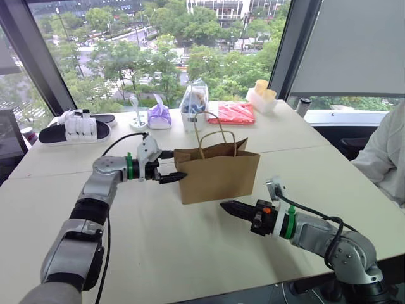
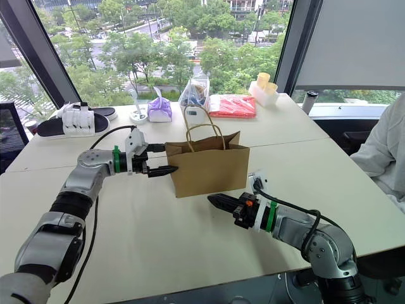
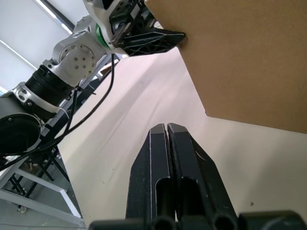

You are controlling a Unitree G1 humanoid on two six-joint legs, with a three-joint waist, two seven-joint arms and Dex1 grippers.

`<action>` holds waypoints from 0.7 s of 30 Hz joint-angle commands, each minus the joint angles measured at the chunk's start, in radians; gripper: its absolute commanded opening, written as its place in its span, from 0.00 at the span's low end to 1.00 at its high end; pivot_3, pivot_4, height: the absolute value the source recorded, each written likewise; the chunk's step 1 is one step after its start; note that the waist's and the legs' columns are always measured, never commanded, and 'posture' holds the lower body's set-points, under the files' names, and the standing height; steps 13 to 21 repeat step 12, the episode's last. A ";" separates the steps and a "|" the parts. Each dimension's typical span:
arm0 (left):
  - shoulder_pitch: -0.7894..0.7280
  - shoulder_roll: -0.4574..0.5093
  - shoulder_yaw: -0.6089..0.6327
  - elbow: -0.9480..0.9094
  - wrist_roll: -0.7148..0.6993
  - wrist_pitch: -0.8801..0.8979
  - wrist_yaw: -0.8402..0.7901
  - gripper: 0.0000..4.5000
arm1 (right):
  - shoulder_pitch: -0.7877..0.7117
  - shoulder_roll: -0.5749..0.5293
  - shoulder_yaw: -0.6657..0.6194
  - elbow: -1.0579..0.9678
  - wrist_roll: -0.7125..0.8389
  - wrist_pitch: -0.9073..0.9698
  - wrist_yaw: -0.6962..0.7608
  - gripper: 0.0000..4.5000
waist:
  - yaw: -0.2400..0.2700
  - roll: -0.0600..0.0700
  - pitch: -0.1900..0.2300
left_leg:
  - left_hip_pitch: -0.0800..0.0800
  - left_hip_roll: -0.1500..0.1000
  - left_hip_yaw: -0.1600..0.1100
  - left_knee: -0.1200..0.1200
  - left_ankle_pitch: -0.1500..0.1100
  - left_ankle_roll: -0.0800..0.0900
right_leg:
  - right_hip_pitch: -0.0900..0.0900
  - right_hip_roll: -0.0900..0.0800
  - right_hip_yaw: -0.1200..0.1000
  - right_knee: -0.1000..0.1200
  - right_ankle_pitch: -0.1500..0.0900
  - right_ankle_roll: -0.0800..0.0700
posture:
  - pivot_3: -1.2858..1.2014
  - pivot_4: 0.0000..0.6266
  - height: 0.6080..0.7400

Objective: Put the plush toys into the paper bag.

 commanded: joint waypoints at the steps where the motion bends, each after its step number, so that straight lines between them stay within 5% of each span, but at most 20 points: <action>1: 0.093 0.091 0.076 -0.195 -0.054 0.107 0.008 0.99 | 0.028 -0.025 -0.023 -0.050 0.018 -0.010 0.022 0.00 | -0.006 0.000 0.000 | 0.000 0.000 0.001 -0.001 0.000 0.000 | -0.001 0.000 0.001 0.001 0.000 0.000 | 0.52 0.24 1.00; 6: 0.380 0.206 0.234 -0.617 -0.252 0.455 0.090 0.99 | 0.070 -0.081 -0.093 -0.105 0.019 -0.036 0.018 0.00 | -0.002 0.000 0.000 | 0.000 0.001 0.000 -0.001 -0.002 0.002 | -0.004 0.000 0.002 0.003 0.000 0.000 | 0.52 0.24 1.00; 12: 0.719 0.180 0.394 -0.959 -0.399 0.678 0.280 0.99 | 0.116 -0.163 -0.144 -0.146 -0.026 -0.071 0.039 0.00 | 0.017 0.000 0.000 | 0.002 0.001 0.000 0.001 -0.002 0.003 | 0.003 0.000 0.001 -0.002 0.000 0.000 | 0.52 0.24 1.00; 21: 0.719 0.180 0.394 -0.959 -0.399 0.678 0.280 0.99 | 0.116 -0.163 -0.144 -0.146 -0.026 -0.071 0.039 0.00 | 0.017 0.000 0.000 | 0.002 0.001 0.000 0.001 -0.002 0.003 | 0.003 0.000 0.001 -0.002 0.000 0.000 | 0.52 0.24 1.00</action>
